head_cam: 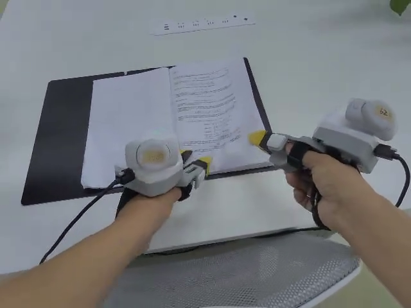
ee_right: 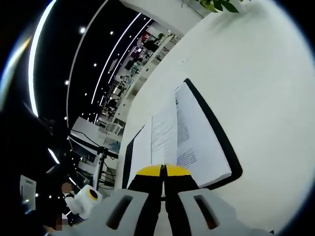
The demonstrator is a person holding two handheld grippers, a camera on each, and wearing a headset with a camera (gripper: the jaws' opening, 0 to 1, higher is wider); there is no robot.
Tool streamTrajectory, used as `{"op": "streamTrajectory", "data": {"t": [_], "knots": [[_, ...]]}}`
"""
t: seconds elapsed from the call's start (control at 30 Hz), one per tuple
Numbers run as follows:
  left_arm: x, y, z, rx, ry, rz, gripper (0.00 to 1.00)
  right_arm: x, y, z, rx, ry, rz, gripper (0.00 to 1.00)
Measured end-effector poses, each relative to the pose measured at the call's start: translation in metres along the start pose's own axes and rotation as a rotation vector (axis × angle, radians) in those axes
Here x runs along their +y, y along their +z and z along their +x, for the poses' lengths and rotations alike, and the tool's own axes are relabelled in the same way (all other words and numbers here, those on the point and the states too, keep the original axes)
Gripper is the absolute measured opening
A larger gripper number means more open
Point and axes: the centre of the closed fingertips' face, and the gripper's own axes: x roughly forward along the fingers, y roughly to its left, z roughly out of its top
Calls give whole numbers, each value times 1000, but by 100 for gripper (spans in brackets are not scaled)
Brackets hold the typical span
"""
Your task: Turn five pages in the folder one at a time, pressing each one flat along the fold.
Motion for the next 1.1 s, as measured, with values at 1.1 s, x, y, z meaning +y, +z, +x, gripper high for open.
{"op": "streamTrajectory", "data": {"t": [1.1], "knots": [[99,41,-123,-171,88,-44,27,129,-58,43,-3,91,-144,0]]}}
